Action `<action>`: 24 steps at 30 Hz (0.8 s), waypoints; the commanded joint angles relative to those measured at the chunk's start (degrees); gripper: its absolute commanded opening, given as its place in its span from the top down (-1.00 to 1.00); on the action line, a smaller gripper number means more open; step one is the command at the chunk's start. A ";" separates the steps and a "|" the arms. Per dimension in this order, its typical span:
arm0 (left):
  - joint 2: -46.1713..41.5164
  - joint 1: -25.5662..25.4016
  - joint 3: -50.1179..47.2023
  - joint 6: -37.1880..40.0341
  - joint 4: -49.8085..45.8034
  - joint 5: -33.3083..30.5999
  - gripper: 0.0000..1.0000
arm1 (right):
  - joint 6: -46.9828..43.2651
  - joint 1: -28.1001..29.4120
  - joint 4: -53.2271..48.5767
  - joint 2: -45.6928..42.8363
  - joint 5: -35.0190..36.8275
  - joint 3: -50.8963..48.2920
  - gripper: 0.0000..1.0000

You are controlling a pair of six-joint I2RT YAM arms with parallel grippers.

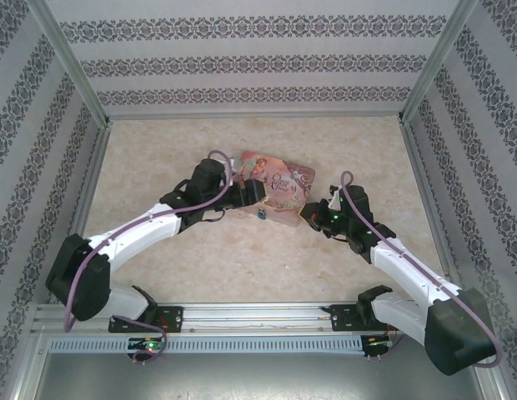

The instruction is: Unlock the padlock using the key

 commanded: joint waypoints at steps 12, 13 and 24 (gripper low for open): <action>13.70 -9.10 11.15 -2.62 4.04 1.01 -0.26 | 2.32 0.97 3.99 -3.48 -0.31 -2.03 1.00; 14.12 -9.28 11.36 -2.67 4.14 1.01 -0.25 | 2.26 0.95 3.99 -3.59 -0.29 -2.01 1.00; 17.01 -9.95 13.39 -3.40 5.49 1.00 -0.05 | 1.92 1.24 3.90 -3.43 -0.71 -1.48 1.00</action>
